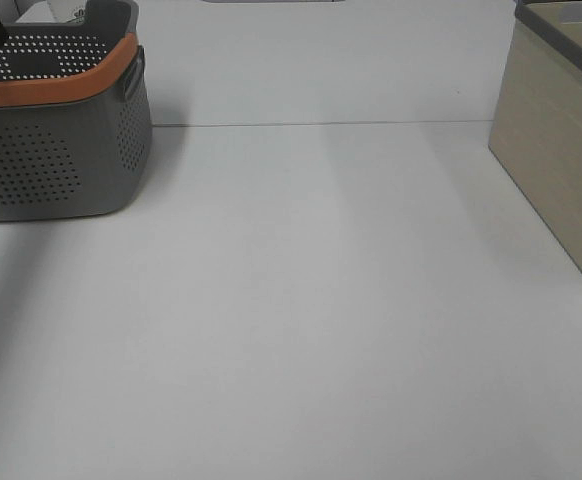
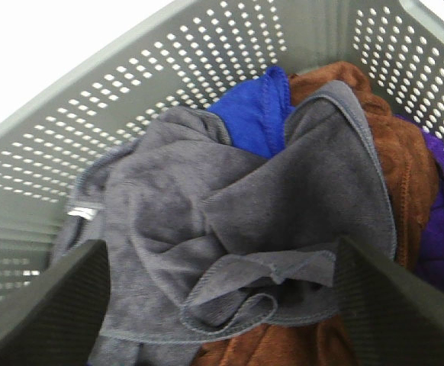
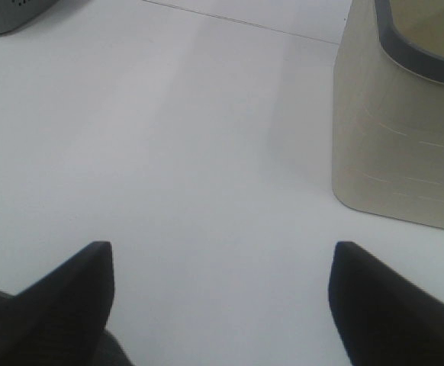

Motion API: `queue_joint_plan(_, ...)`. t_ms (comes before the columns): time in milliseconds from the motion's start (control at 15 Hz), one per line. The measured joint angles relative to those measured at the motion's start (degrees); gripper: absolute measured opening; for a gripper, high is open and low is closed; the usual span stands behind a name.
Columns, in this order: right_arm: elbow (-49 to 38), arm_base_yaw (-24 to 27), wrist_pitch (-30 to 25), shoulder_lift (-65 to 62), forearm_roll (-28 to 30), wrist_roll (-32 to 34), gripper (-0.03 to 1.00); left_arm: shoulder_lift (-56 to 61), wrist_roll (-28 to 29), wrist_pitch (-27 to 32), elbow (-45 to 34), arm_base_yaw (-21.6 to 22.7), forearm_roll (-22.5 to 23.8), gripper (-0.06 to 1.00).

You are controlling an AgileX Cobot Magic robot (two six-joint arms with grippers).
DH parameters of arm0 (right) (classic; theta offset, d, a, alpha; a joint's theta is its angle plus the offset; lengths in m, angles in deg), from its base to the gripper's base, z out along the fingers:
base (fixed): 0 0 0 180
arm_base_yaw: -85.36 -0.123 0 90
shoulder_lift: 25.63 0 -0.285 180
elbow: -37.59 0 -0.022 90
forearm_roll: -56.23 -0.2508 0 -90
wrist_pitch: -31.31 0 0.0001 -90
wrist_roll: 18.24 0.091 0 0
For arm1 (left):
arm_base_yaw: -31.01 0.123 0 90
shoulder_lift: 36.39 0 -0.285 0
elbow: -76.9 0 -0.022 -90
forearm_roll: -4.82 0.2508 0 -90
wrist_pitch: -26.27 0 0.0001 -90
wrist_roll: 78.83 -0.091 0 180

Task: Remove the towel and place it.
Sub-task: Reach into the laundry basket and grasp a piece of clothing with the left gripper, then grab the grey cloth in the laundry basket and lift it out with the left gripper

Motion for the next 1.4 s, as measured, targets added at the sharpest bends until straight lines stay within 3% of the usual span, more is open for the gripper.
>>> queue_joint_plan(133, 0.0, 0.0, 0.0, 0.0, 0.8, 0.7, 0.76, -2.1, 2.9, -0.2, 0.1, 0.0, -0.4, 0.75)
queue_joint_plan(333, 0.0, 0.0, 0.0, 0.0, 1.8, 1.8, 0.76, -4.6, 13.9, -0.3, 2.9, 0.0, 0.2, 0.73)
queue_joint_plan(600, 0.0, 0.0, 0.0, 0.0, 1.8, 1.9, 0.76, -4.8, 37.9, 0.6, 3.6, -0.1, 2.0, 0.70)
queue_joint_plan(800, 0.0, 0.0, 0.0, 0.0, 1.8, 1.9, 0.76, -5.2, 51.6, 0.9, 3.6, -1.5, 5.1, 0.67)
queue_joint_plan(1067, 0.0, 0.0, 0.0, 0.0, 1.8, 1.9, 0.76, -5.2, 64.6, 4.2, 3.6, -4.4, 7.8, 0.67)
queue_joint_plan(1400, 0.0, 0.0, 0.0, 0.0, 1.8, 1.9, 0.76, -5.4, 71.4, 6.9, 3.6, -4.4, 13.8, 0.67)
